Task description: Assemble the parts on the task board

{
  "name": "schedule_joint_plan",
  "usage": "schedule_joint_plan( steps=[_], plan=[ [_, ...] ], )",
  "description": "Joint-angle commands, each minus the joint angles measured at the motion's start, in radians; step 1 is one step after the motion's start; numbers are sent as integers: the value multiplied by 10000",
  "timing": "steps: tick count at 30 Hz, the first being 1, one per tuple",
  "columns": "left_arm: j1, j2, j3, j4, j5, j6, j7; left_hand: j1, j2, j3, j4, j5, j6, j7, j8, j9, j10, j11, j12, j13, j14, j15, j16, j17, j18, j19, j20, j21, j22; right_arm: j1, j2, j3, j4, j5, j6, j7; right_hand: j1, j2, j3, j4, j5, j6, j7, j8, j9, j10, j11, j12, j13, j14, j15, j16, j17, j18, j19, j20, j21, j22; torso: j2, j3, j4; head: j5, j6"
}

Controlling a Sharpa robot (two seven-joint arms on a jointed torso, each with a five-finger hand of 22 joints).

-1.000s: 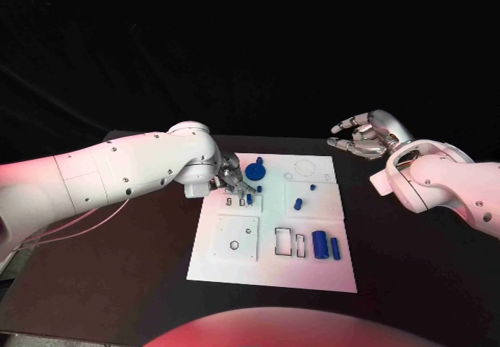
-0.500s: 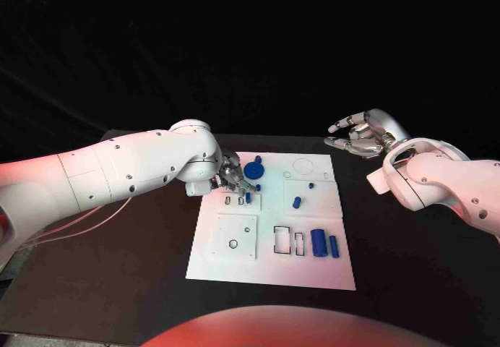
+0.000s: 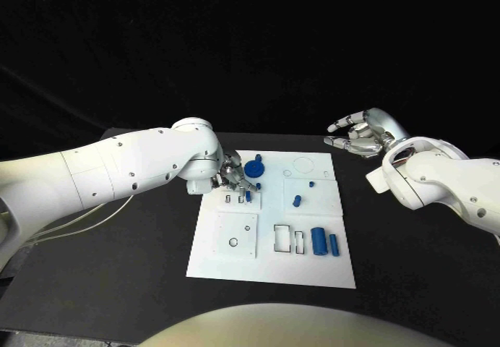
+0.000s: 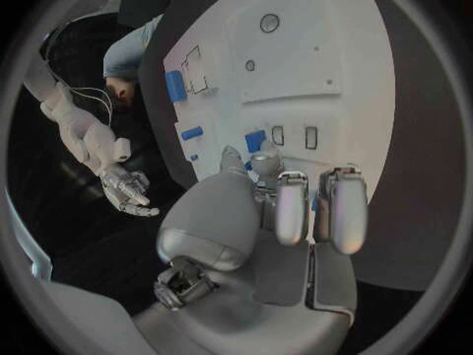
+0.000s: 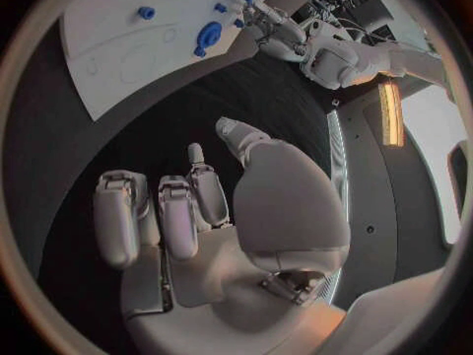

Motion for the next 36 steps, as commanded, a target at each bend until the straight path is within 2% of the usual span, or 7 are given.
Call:
schedule_joint_plan(
  steps=[1,19,26,36],
  plan=[
    [6,40,-5,-29,90,292,24,122,-6,-233,-32,68,-15,-25,22,25,-46,7,54,18,936,-7,72,2152,-162,400,-3,39,1364,-10,16,4,-2,-32,160,-4,-30,-47,35,2,38,22,-21,48,9,-62,11,-62,429,1038,-8,57,2618,183,276,4,-32,2048,6,3,3,-10,-17],
    [-3,119,-54,-139,92,407,17,277,16,-217,-46,138,24,-37,50,82,-75,0,77,41,938,-11,87,2165,-163,399,-4,45,1379,-26,58,4,-20,-32,187,3,-39,-44,68,1,40,21,-22,54,15,-60,10,-61,429,1038,-9,57,2617,185,272,3,-42,2044,3,3,7,-19,-72],
    [-5,157,-77,-191,113,417,29,368,37,-205,-53,182,38,-46,65,114,-88,-8,90,53,937,-16,86,2164,-163,397,-7,47,1386,-31,73,4,-27,-32,211,2,-45,-41,92,0,42,20,-22,57,19,-54,9,-56,434,1039,-10,58,2619,183,276,2,-37,2047,9,3,-9,-17,-100],
    [-10,200,-97,-263,160,387,52,605,135,-181,-46,430,35,-70,70,187,-122,-27,113,76,935,-30,88,2165,-162,388,-19,46,1396,-39,80,4,-35,-32,244,4,-50,-34,115,1,45,20,-23,61,23,-59,9,-63,426,1037,-11,55,2614,186,270,1,-47,2043,8,5,2,-24,-132]
  ],
)
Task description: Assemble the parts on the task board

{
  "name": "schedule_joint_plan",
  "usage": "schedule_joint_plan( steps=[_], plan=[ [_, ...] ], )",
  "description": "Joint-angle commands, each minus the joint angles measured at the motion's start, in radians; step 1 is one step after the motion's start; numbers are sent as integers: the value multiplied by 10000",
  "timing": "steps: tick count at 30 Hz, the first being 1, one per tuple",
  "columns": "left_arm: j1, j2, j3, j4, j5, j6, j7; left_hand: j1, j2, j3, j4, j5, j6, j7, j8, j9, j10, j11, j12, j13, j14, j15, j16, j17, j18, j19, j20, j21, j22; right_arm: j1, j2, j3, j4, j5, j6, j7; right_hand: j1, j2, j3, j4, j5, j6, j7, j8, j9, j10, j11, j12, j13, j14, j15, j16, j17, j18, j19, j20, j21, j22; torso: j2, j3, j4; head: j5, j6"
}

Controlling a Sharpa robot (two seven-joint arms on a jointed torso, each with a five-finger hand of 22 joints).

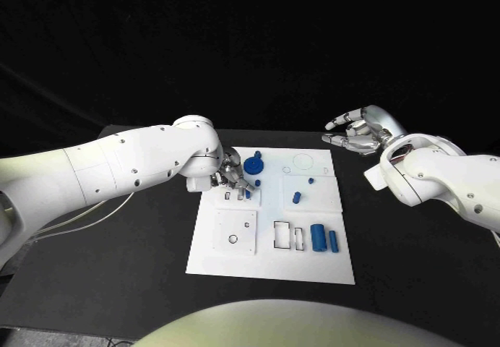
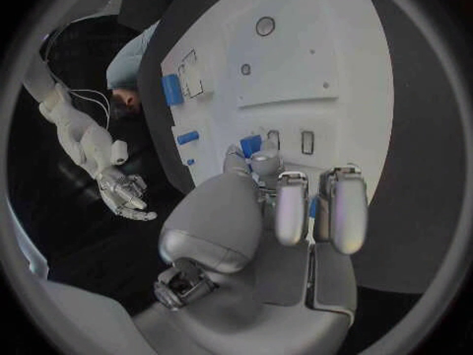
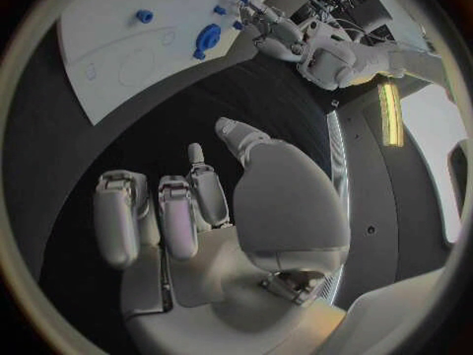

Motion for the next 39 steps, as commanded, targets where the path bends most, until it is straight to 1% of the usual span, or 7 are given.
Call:
schedule_joint_plan(
  steps=[1,20,29,33,35,37,39],
  plan=[
    [-1,36,-1,-5,113,126,74,111,2,-175,-50,56,12,-52,33,18,-94,7,28,3,935,-33,54,2168,-164,391,-21,55,1406,-9,12,2,-1,-32,170,11,-50,-35,60,1,46,20,-23,61,8,-60,9,-64,429,1037,-12,55,2617,185,270,1,-47,2047,1,3,5,2,-11],
    [-5,30,-10,7,250,-21,219,1724,192,973,-233,-641,-10,-194,-28,215,-264,-122,-185,-150,927,-144,41,2160,-165,375,-130,50,1466,-50,38,1,-20,-218,219,53,-55,-28,97,-3,55,17,-23,65,14,-56,8,-61,431,1036,-13,54,2613,188,263,0,-62,2041,-7,6,8,8,-28],
    [-9,-14,-15,41,441,-80,281,2419,-220,1956,-231,-152,-23,-225,-83,277,-305,-146,-311,-228,930,-170,51,2170,-171,385,-163,55,1518,-58,38,1,-32,-225,261,44,-55,-28,97,-3,55,17,-23,65,14,-56,8,-61,431,1036,-13,54,2613,188,263,0,-62,2041,-8,6,17,27,-28],
    [-16,-47,-19,81,532,-125,304,2437,-759,2883,28,188,-25,-202,-85,351,-324,-124,-433,-326,928,-148,43,2164,-174,392,-152,55,1549,-62,34,0,-33,-222,275,42,-67,-32,119,-3,57,16,-23,68,19,-47,8,-52,439,1033,-13,50,2604,191,256,-1,-75,2036,-9,7,14,32,-14],
    [-20,-77,-21,106,621,-198,325,1922,-1579,4547,43,457,-21,-169,-30,485,-293,-126,-473,-365,933,-112,60,2180,-178,404,-132,53,1588,-64,30,0,-35,-219,280,42,-67,-32,119,-3,57,16,-23,68,19,-47,8,-52,439,1033,-13,50,2604,191,256,-1,-75,2036,-6,7,16,44,-7],
    [-21,-104,-25,118,712,-256,335,859,-2795,7143,35,619,-28,-137,132,725,-228,-60,-445,-366,934,-67,60,2181,-171,412,-156,40,1618,-65,28,0,-37,-214,275,49,-67,-32,119,-3,57,16,-23,68,19,-47,8,-52,439,1033,-13,50,2604,191,256,-1,-75,2036,-9,7,20,44,6],
    [-22,-136,-32,138,817,-314,341,234,-3445,8729,-259,781,-11,-123,318,943,-178,-71,-424,-371,933,-53,58,2179,-177,423,-130,39,1645,-67,27,0,-39,-209,269,61,-67,-32,119,-3,57,16,-23,68,19,-47,8,-52,439,1033,-13,50,2604,191,256,-1,-75,2036,-16,8,14,64,5]
  ],
)
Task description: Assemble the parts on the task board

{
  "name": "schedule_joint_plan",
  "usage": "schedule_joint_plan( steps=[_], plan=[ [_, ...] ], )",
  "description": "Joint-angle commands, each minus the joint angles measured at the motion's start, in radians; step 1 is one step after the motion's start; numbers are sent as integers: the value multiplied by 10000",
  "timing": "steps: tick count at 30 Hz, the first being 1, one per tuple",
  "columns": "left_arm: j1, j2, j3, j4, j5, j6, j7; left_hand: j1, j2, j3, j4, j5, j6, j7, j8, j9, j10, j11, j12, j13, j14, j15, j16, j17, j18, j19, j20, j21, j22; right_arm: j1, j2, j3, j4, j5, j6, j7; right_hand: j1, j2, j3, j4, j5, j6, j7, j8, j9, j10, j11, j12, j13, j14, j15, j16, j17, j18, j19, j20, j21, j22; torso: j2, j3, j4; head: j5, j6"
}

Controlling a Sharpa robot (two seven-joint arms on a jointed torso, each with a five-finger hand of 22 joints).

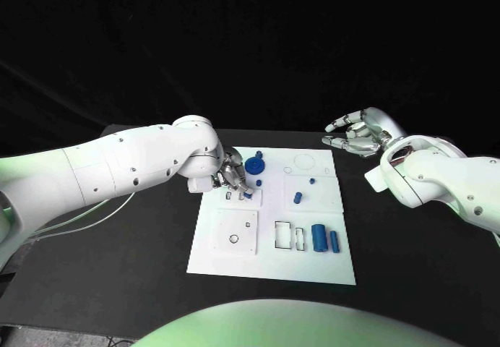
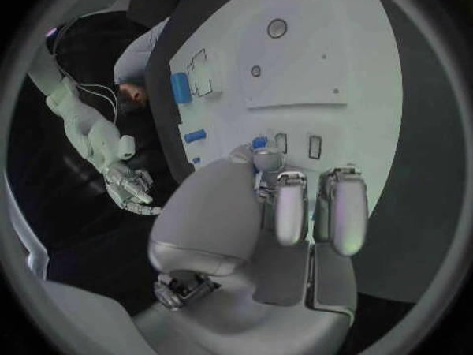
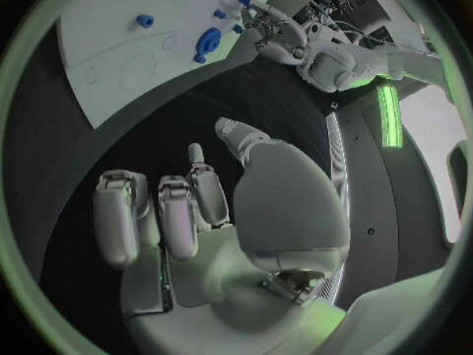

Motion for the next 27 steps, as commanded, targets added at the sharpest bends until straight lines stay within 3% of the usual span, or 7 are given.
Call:
schedule_joint_plan(
  steps=[1,3,8,16,27],
  plan=[
    [-11,-43,-8,65,392,-205,122,-1155,-1008,2802,-977,220,-3,101,319,817,123,-8,1,-14,895,19,50,2172,-189,398,38,40,1657,-9,2,1,-1,-113,147,56,-67,-32,65,-2,57,16,-23,69,9,-47,8,-52,441,1033,-13,50,2605,192,255,-1,-36,2031,-9,4,-4,31,15],
    [-11,-90,-14,112,467,-269,133,-1850,-1151,3599,-1502,360,-24,55,447,988,158,44,25,-11,897,19,53,2174,-187,404,29,35,1676,-10,1,1,-3,-110,143,62,-76,-33,78,-1,60,15,-22,71,12,-32,8,-37,456,1032,-14,49,2601,192,254,-2,-39,2030,-10,7,-7,48,23],
    [-12,-244,-21,263,626,-505,190,-2708,-1210,4235,-2252,714,-4,22,575,1161,226,56,85,16,893,16,36,2157,-189,415,23,30,1707,-15,-1,-1,-10,-106,136,68,-76,-33,78,-1,60,15,-22,71,12,-32,8,-37,456,1032,-14,49,2601,192,254,-2,-39,2030,-5,3,-8,55,43],
    [-12,-409,-24,394,800,-728,249,-3288,-1218,4475,-2688,1259,114,-15,668,1256,314,28,164,66,892,-8,23,2143,-196,435,6,40,1747,-20,-4,-3,-14,-101,135,72,-76,-33,78,-1,60,15,-22,71,12,-32,8,-37,456,1032,-14,49,2601,192,254,-2,-39,2030,-1,5,5,83,62],
    [-25,-543,-67,515,732,-1054,264,-3685,-1166,4938,-3332,1844,358,-84,1119,1575,557,-29,301,147,911,-74,92,2198,-203,455,-58,51,1795,-23,-19,-4,-17,-98,133,69,-99,-38,108,3,73,16,-22,78,20,-38,7,-45,445,1031,-14,46,2596,193,252,-3,-45,2028,6,5,8,104,45]
  ],
)
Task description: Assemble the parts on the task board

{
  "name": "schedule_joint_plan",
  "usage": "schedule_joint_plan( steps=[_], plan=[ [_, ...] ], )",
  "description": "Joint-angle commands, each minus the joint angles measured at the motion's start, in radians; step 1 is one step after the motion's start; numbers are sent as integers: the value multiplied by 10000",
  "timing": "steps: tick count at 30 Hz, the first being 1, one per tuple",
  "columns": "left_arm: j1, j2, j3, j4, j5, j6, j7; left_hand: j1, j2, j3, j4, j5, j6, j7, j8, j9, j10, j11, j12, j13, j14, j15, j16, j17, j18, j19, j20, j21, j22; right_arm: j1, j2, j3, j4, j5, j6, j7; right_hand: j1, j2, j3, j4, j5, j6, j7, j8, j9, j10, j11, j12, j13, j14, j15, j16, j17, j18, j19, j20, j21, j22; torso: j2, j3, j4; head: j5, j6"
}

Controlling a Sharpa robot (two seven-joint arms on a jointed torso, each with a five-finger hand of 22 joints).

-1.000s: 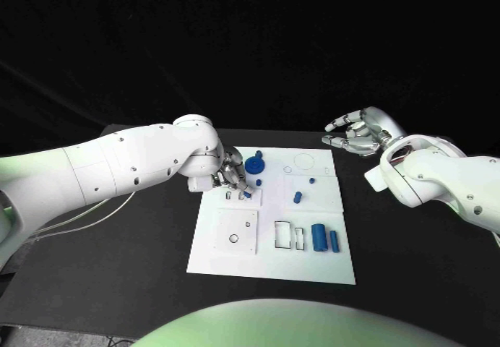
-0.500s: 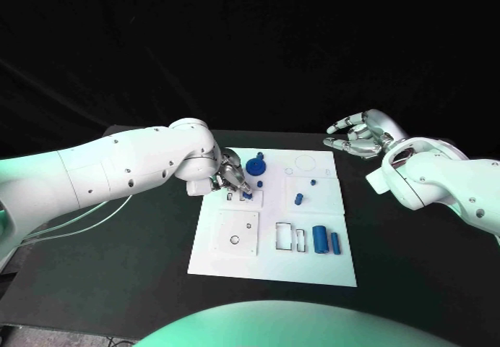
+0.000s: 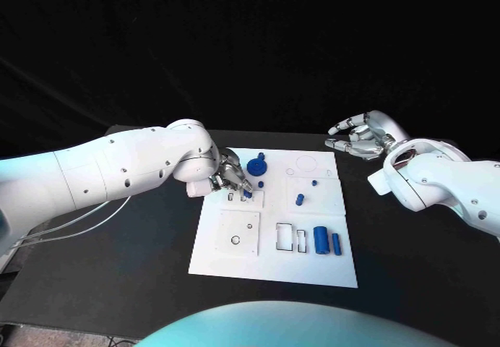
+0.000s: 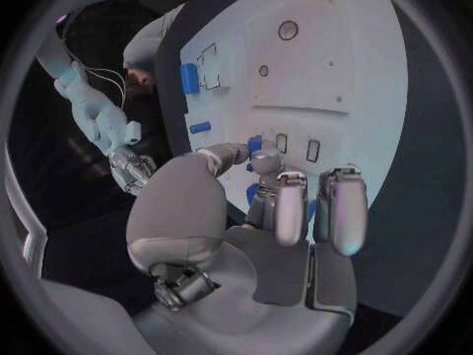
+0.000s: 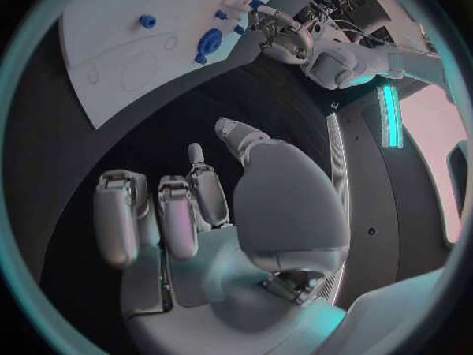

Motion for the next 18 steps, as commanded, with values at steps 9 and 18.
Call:
schedule_joint_plan(
  steps=[9,18],
  plan=[
    [-36,-52,-91,139,-498,-290,91,-557,-30,1822,-1898,1027,257,-110,463,518,193,-45,4,-74,925,-138,113,2242,-214,482,-119,79,1858,-17,0,1,-13,-95,123,64,-106,-40,57,4,54,16,-22,40,17,-43,7,-51,432,1030,-15,45,2594,194,249,-3,-52,2029,5,-3,-9,37,-36],
    [-88,-17,-119,237,-1398,-344,67,-738,-52,1911,-2028,1356,280,-130,624,589,225,-61,-40,-144,932,-171,146,2269,-220,498,-150,98,1890,-36,4,1,-18,-94,136,65,-106,-40,57,4,54,16,-22,40,17,-43,7,-51,432,1030,-15,45,2594,194,249,-3,-52,2029,12,-7,-9,52,-29]
  ],
)
